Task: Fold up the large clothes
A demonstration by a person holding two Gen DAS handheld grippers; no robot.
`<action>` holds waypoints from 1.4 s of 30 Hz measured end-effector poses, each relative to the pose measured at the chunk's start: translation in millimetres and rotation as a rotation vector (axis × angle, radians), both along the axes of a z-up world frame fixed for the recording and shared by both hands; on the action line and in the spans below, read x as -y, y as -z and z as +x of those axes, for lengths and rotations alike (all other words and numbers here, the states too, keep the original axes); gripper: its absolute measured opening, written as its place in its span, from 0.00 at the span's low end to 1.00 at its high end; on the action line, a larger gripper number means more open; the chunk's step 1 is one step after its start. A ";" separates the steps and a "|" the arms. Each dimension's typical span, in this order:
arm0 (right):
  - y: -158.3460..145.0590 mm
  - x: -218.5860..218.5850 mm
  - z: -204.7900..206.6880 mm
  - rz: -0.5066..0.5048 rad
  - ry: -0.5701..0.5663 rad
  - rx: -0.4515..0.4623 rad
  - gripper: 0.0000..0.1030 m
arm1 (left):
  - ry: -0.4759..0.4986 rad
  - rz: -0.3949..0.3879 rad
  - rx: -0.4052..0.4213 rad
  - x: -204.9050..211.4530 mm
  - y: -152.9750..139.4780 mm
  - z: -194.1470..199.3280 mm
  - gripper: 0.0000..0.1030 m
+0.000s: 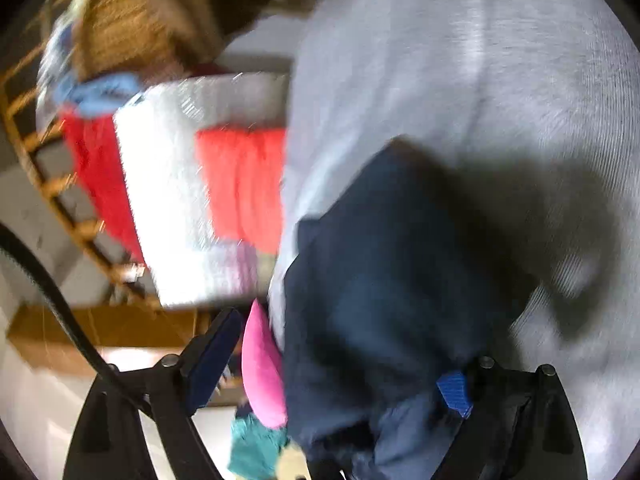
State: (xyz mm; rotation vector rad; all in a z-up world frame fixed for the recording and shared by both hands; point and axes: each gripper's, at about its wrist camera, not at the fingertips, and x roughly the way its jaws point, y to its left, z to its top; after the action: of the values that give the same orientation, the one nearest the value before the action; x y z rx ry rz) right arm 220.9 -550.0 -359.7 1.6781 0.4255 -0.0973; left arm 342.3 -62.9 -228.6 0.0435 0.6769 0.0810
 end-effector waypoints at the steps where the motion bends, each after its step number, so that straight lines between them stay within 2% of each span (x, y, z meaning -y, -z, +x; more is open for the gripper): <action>1: 8.7 6.3 -1.9 0.015 0.041 -0.017 0.78 | 0.004 0.008 0.002 2.4 0.1 0.1 1.00; 2: 11.6 8.6 -3.4 0.018 0.062 -0.029 0.57 | 0.009 0.014 0.004 4.3 -0.1 -0.1 1.00; 3: 11.6 9.9 -4.0 0.007 0.074 -0.050 0.43 | 0.012 0.018 0.007 4.7 -0.6 -0.6 1.00; 4: 9.2 7.0 -3.3 -0.027 0.068 -0.060 0.34 | 0.010 0.027 0.014 5.1 -1.4 -1.5 1.00; 6: -15.0 -2.3 3.8 -0.152 0.049 -0.068 0.34 | -0.001 0.035 0.026 2.9 -3.3 -2.4 1.00; 7: -33.6 -6.8 3.8 -0.249 0.024 -0.060 0.34 | -0.012 0.037 0.031 0.3 -4.3 -2.7 1.00; 9: -78.6 -27.1 11.0 -0.443 -0.040 0.020 0.34 | -0.034 0.033 0.037 -5.5 -6.2 -3.0 1.00; 12: -143.4 -96.8 27.6 -0.756 -0.217 0.190 0.34 | -0.066 0.012 0.048 -18.0 -10.4 -5.0 1.00; 14: -161.7 -140.8 34.0 -0.846 -0.353 0.285 0.35 | -0.090 0.004 0.058 -27.4 -12.8 -7.5 1.00; 15: -165.7 -163.5 37.1 -0.880 -0.426 0.316 0.35 | -0.098 0.000 0.061 -30.7 -13.4 -8.3 1.00; 16: -167.8 -194.6 42.2 -0.926 -0.526 0.332 0.50 | -0.105 -0.004 0.063 -34.2 -14.0 -8.7 1.00; 17: -167.4 -211.8 46.3 -0.950 -0.581 0.327 0.73 | -0.111 -0.007 0.062 -37.0 -14.0 -8.8 1.00; 18: -165.6 -227.2 50.3 -0.969 -0.629 0.319 0.82 | -0.115 -0.011 0.060 -39.4 -13.9 -8.9 1.00; 19: -163.7 -244.9 53.0 -1.003 -0.680 0.310 0.87 | -0.117 -0.015 0.059 -41.8 -13.9 -8.8 1.00; 21: -162.8 -254.6 49.6 -1.062 -0.712 0.284 0.87 | -0.113 -0.025 0.057 -44.6 -14.2 -8.7 1.00; 24: -155.8 -236.2 48.5 -1.034 -0.679 0.252 0.87 | -0.095 -0.039 0.061 -43.0 -15.7 -8.6 1.00; 25: -154.0 -219.8 45.7 -0.996 -0.633 0.231 0.87 | -0.083 -0.046 0.060 -41.1 -15.8 -8.2 1.00; 31: -125.4 -121.4 33.0 -0.841 -0.371 -0.035 0.86 | -0.006 -0.083 0.009 -23.4 -7.3 -0.3 1.00; 33: -112.1 -97.3 29.8 -0.798 -0.332 -0.115 0.82 | 0.004 -0.083 -0.036 -18.0 0.5 5.2 1.00; 34: -101.5 -84.5 30.8 -0.774 -0.313 -0.164 0.76 | 0.009 -0.080 -0.072 -14.7 6.3 9.7 1.00; 35: -88.0 -74.9 33.4 -0.739 -0.306 -0.209 0.71 | 0.013 -0.084 -0.103 -12.0 12.4 13.5 1.00; 37: -67.1 -61.0 39.7 -0.666 -0.317 -0.279 0.68 | 0.012 -0.083 -0.146 -7.1 22.5 18.6 1.00; 38: -56.9 -56.3 42.8 -0.632 -0.323 -0.309 0.66 | 0.006 -0.058 -0.155 -3.4 25.8 19.8 1.00; 40: -44.4 -54.0 46.3 -0.599 -0.341 -0.321 0.65 | 0.004 -0.004 -0.157 4.9 29.6 20.1 1.00; 42: -36.5 -60.0 56.4 -0.570 -0.384 -0.305 0.57 | 0.005 0.024 -0.166 8.3 32.9 20.2 1.00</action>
State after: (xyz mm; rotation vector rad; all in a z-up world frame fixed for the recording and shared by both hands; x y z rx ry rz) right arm 277.3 -490.0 -323.2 1.0018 0.8554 -0.1735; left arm 362.5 -71.3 -261.6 0.0759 0.8417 0.0815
